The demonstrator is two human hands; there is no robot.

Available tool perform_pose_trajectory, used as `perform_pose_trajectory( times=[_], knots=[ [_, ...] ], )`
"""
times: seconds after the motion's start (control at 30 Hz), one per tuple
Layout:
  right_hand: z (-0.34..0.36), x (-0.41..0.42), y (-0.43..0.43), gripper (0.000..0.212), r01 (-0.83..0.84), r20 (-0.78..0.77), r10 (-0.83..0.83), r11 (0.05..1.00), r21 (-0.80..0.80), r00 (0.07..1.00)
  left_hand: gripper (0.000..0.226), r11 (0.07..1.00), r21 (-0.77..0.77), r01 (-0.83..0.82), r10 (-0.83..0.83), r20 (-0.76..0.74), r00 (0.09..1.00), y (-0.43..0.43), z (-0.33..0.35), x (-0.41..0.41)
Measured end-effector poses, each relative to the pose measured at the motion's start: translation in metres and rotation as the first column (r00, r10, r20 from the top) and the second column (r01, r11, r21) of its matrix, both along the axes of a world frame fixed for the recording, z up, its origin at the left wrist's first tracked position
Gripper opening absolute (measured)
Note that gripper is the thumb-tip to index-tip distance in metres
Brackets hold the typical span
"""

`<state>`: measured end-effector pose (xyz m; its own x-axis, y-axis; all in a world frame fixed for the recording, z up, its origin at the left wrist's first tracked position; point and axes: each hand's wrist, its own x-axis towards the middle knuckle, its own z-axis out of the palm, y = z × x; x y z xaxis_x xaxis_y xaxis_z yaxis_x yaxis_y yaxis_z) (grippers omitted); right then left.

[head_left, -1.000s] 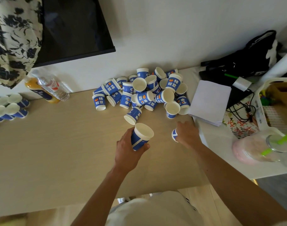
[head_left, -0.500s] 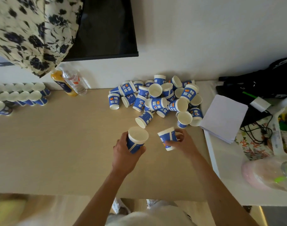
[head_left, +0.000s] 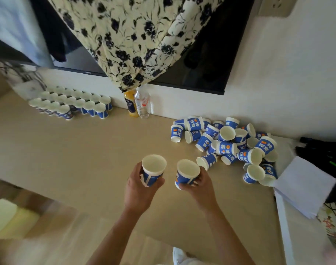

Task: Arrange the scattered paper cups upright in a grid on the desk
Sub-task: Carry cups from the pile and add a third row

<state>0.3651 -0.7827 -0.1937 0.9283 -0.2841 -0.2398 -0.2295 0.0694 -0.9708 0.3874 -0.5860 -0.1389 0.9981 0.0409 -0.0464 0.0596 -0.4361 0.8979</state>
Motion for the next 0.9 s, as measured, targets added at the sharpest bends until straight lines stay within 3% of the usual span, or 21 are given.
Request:
perform_pose_trajectory(
  times=[0.17, 0.5, 0.9],
  knots=[
    [0.02, 0.01, 0.098, 0.068, -0.047, 0.047, 0.046, 0.999, 0.003, 0.998, 0.058, 0.988, -0.091, -0.127, 0.131, 0.038, 0.991, 0.083, 0.021, -0.009],
    [0.039, 0.02, 0.262, 0.079, -0.127, 0.149, 0.131, 0.991, -0.031, 0.98, 0.057, 0.961, -0.159, -0.225, 0.243, 0.104, 0.964, 0.238, 0.04, -0.01],
    [0.044, 0.05, 0.356, 0.076, -0.078, 0.155, 0.087, 0.995, -0.066, 0.984, 0.051, 0.952, -0.166, -0.255, 0.279, 0.142, 0.95, 0.339, 0.055, 0.017]
  ],
)
